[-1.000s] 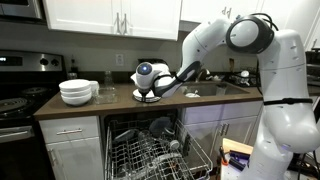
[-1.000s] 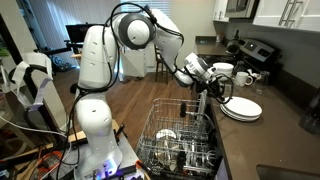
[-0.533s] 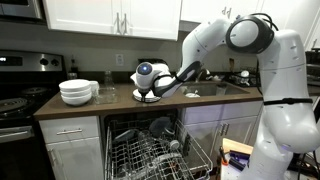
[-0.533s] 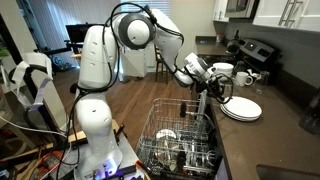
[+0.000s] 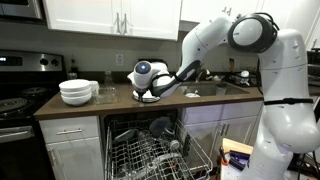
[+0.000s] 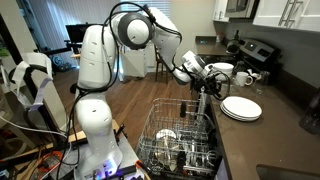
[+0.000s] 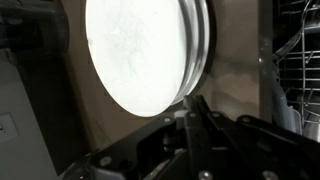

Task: Take the top white plate and put it in the dishwasher

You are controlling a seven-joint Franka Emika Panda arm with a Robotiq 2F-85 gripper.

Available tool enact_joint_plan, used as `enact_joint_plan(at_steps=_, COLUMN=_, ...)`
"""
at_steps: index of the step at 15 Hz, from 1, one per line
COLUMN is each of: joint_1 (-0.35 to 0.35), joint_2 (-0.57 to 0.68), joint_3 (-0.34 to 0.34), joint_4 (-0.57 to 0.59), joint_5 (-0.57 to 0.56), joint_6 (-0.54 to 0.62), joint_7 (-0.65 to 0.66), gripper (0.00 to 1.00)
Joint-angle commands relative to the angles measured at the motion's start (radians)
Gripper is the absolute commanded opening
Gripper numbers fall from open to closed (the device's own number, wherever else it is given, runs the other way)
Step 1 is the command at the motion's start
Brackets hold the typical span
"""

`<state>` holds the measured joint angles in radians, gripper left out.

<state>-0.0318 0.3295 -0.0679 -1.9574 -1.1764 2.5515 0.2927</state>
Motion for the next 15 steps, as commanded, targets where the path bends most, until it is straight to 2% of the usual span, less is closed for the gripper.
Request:
enact_joint_plan(at_steps=1, joint_1=0.003, joint_2=-0.023, joint_3=0.008, joint_4=-0.017, joint_5=0.017, joint_6=0.005, joint_7=-0.038, gripper=0.05)
enact_joint_plan(at_steps=2, joint_1=0.002, joint_2=-0.020, joint_3=0.008, joint_4=-0.015, joint_5=0.015, joint_6=0.008, joint_7=-0.038, gripper=0.06)
enact_joint_plan(at_steps=3, joint_1=-0.003, joint_2=-0.017, joint_3=0.007, joint_4=-0.015, joint_5=0.012, joint_6=0.023, joint_7=-0.043, gripper=0.31)
enact_joint_plan(at_steps=4, joint_1=-0.007, joint_2=-0.015, joint_3=0.005, joint_4=-0.015, joint_5=0.005, joint_6=0.044, joint_7=-0.045, gripper=0.31)
enact_joint_plan(at_steps=7, joint_1=-0.017, joint_2=-0.012, joint_3=-0.001, joint_4=-0.013, joint_5=0.003, joint_6=0.084, joint_7=-0.061, gripper=0.48)
enact_joint_plan(at_steps=8, joint_1=-0.019, joint_2=-0.011, joint_3=-0.003, joint_4=-0.012, joint_5=0.004, joint_6=0.095, joint_7=-0.067, gripper=0.49)
enact_joint_plan(at_steps=12, joint_1=-0.024, joint_2=-0.008, joint_3=-0.017, joint_4=-0.009, joint_5=0.009, joint_6=0.114, joint_7=-0.090, gripper=0.35)
enact_joint_plan(at_steps=13, joint_1=-0.025, joint_2=-0.008, joint_3=-0.020, joint_4=-0.008, joint_5=0.011, joint_6=0.113, joint_7=-0.095, gripper=0.25)
enact_joint_plan(at_steps=15, joint_1=-0.025, joint_2=-0.007, joint_3=-0.025, joint_4=-0.007, joint_5=0.012, joint_6=0.107, joint_7=-0.099, gripper=0.23)
